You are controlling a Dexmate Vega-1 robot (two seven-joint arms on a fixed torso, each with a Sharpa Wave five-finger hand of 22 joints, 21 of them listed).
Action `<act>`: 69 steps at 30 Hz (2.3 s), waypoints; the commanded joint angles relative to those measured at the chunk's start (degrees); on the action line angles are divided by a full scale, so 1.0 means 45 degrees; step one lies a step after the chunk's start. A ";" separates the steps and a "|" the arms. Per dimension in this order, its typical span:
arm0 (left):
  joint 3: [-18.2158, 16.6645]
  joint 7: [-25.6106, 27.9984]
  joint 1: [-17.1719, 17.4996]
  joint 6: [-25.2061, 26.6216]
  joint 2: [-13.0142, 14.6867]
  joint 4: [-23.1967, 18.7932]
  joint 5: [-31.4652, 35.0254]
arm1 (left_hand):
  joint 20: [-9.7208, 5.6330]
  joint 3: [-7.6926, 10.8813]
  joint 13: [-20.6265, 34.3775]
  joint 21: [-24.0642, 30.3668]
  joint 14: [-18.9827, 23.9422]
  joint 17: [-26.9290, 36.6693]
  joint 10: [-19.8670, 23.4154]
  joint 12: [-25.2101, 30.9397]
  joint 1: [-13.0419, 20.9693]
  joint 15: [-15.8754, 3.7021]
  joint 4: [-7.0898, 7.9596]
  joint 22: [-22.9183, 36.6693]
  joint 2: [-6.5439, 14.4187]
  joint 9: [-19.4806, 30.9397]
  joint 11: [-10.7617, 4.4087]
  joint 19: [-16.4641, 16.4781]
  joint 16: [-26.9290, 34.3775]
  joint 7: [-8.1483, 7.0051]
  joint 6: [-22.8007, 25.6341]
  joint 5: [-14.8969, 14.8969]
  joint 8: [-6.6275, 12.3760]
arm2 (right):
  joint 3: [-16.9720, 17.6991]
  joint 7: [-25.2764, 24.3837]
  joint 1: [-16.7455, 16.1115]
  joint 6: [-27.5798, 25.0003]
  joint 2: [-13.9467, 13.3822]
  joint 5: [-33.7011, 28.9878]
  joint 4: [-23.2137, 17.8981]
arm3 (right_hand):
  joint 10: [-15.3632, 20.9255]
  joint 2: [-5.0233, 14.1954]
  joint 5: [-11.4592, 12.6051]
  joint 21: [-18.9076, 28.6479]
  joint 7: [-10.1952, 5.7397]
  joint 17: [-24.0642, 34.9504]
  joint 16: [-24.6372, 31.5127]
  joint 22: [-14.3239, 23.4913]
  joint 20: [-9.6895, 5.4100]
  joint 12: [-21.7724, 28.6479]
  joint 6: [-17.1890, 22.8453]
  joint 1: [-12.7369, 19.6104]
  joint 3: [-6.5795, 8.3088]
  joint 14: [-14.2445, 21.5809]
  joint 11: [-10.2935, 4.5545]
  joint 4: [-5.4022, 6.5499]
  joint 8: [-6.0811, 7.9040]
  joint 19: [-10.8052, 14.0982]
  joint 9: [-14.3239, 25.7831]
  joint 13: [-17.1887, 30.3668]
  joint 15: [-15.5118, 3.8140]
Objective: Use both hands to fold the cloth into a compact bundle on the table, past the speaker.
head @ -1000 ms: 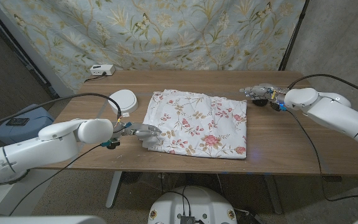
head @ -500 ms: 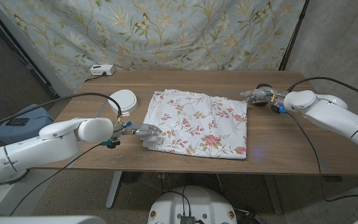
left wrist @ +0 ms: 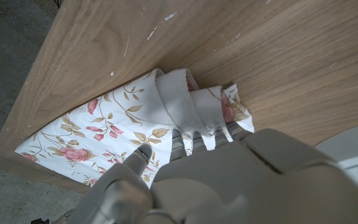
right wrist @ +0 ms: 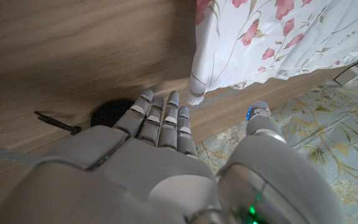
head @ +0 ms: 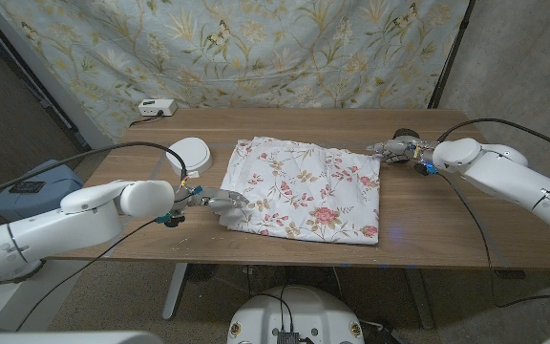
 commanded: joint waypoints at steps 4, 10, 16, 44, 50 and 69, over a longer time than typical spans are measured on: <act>-0.0021 0.0066 0.0077 -0.0071 0.0009 0.0024 -0.0061 | -0.0043 0.0094 0.0008 0.0040 -0.0111 -0.0018 0.0057 -0.0040 -0.0018 -0.0096 -0.0014 -0.0009 0.0006 0.0045 -0.0047 0.0016 -0.0015 -0.0112 0.0014 0.0005 0.0009 | -0.0552 0.0607 0.0592 -0.0992 0.0139 -0.0312 -0.0180 | 0.0323 -0.0128 0.0123 0.0028 0.0488 0.0099 0.0111 0.0059 0.0225 0.0302 0.0145 0.0181 -0.0009 0.0396 0.0014 0.0071 -0.0037 0.0099 0.0062 0.0192 0.0034; -0.0032 0.0122 0.0145 0.0029 0.0031 -0.0067 -0.0074 | -0.0029 0.0124 0.0008 0.0037 -0.0106 -0.0022 0.0053 -0.0050 -0.0009 -0.0089 -0.0018 -0.0011 -0.0001 0.0044 -0.0055 0.0016 -0.0020 -0.0113 0.0022 0.0003 0.0005 | -0.0792 0.0842 0.0882 -0.1378 0.0259 -0.0407 -0.0242 | 0.0567 -0.0211 0.0154 0.0041 0.0660 0.0171 0.0168 0.0062 0.0448 0.0567 0.0273 0.0289 -0.0033 0.0652 0.0083 0.0097 -0.0046 0.0203 0.0076 0.0365 0.0108; -0.0057 0.0220 0.0215 0.0140 0.0048 -0.0140 -0.0090 | -0.0041 0.0151 0.0008 0.0042 -0.0104 -0.0024 0.0067 -0.0051 -0.0004 -0.0090 -0.0020 -0.0013 -0.0005 0.0044 -0.0061 0.0033 -0.0024 -0.0116 0.0021 0.0002 -0.0001 | -0.1128 0.1196 0.1315 -0.1785 0.0432 -0.0567 -0.0249 | 0.0581 -0.0232 0.0172 0.0036 0.0763 0.0215 0.0201 0.0063 0.0588 0.0676 0.0327 0.0350 -0.0040 0.0787 0.0122 0.0114 -0.0055 0.0231 0.0087 0.0470 0.0148; -0.0031 0.0325 0.0267 0.0120 0.0026 -0.0009 -0.0341 | -0.0029 0.0277 0.0010 0.0031 -0.0056 -0.0043 0.0063 -0.0078 0.0047 -0.0065 -0.0066 -0.0021 -0.0033 0.0041 -0.0056 0.0038 -0.0034 -0.0186 0.0025 0.0004 -0.0017 | -0.2638 0.1685 0.2942 -0.4080 0.1370 -0.1407 -0.0262 | 0.3650 -0.0378 0.0668 0.0695 0.0509 0.3643 0.3914 0.0196 0.0314 0.6783 0.2916 0.3656 -0.0482 0.6480 -0.1672 0.0102 0.0159 0.4487 0.0310 0.5615 -0.2412; 0.0003 0.0299 0.0250 0.0067 0.0036 0.0017 -0.0327 | -0.0026 0.0332 0.0010 0.0052 -0.0022 -0.0057 0.0069 -0.0083 0.0081 -0.0072 -0.0097 -0.0024 -0.0043 0.0039 -0.0065 0.0103 -0.0036 -0.0244 0.0015 0.0008 -0.0024 | -0.2877 0.1410 0.3062 -0.4536 0.1465 -0.1616 -0.0516 | 0.5115 -0.0233 0.0724 0.1320 -0.0366 0.4493 0.4894 0.0269 -0.0821 0.8686 0.5047 0.4695 -0.0528 0.8488 -0.2847 0.0147 0.0702 0.6637 0.0455 0.7090 -0.3761; -0.0080 0.0486 0.0384 -0.0018 0.0042 0.0168 -0.0619 | -0.0010 0.0477 0.0010 0.0060 0.0056 -0.0091 0.0077 -0.0096 0.0162 -0.0082 -0.0158 -0.0030 -0.0063 0.0037 -0.0062 0.0169 -0.0050 -0.0271 0.0079 0.0014 -0.0008 | -0.3979 0.2052 0.4391 -0.5653 0.1984 -0.2057 -0.0537 | 0.8574 0.0265 0.0333 0.2580 -0.1643 0.5654 0.5061 0.0412 -0.2576 0.9278 0.8793 0.7086 -0.0214 1.2025 -0.4152 0.0121 0.1982 0.9378 0.0944 0.5652 -0.4081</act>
